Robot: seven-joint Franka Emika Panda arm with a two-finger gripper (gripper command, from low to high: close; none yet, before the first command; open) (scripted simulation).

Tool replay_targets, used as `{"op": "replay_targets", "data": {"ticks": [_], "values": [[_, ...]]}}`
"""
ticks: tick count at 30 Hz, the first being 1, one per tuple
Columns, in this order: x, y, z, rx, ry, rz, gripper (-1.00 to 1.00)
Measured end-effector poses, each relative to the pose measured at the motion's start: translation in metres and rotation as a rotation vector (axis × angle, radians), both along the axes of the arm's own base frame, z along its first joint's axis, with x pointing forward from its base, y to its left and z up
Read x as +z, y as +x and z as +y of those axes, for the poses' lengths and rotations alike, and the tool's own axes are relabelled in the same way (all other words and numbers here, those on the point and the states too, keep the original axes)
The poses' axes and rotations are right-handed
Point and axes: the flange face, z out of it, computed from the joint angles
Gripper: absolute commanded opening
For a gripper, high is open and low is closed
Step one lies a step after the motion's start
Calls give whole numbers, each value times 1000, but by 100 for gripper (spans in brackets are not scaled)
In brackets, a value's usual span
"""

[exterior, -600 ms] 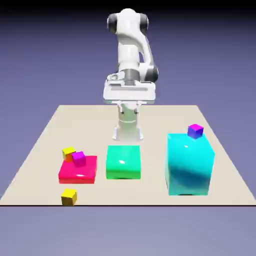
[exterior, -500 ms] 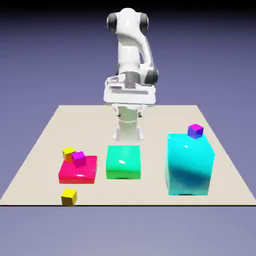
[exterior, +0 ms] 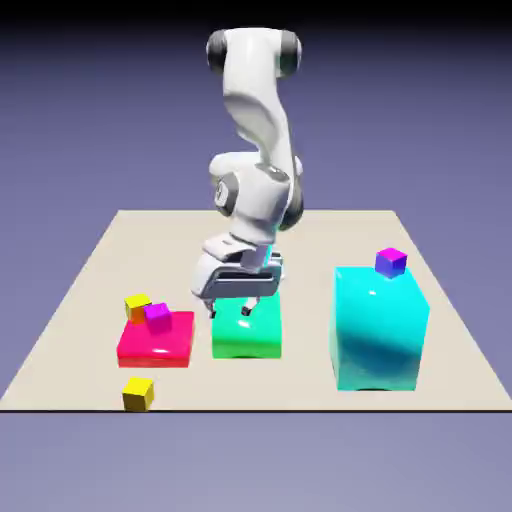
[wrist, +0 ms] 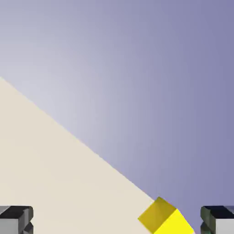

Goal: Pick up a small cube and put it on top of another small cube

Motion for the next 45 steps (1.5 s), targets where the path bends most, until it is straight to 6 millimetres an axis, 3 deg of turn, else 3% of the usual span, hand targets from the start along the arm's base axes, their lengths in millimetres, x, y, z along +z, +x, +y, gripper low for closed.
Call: {"op": "replay_targets", "data": {"ticks": [14,16,19,20,22,25,27,33,37,43,45], "values": [[-156,37,-86,346,-521,613,0],[-160,38,-89,356,-538,633,0],[-205,30,-128,356,-538,633,0],[-208,30,-130,356,-538,633,-100],[-208,30,-130,355,-537,633,-100],[-163,38,-92,354,-536,634,-100],[-160,38,-89,355,-536,634,-100],[-96,-24,-126,202,-565,676,-100],[-65,-74,-142,102,-529,694,-100],[-49,-155,-152,-20,-398,723,-100],[-60,-159,-159,-18,-402,722,-100]]}}
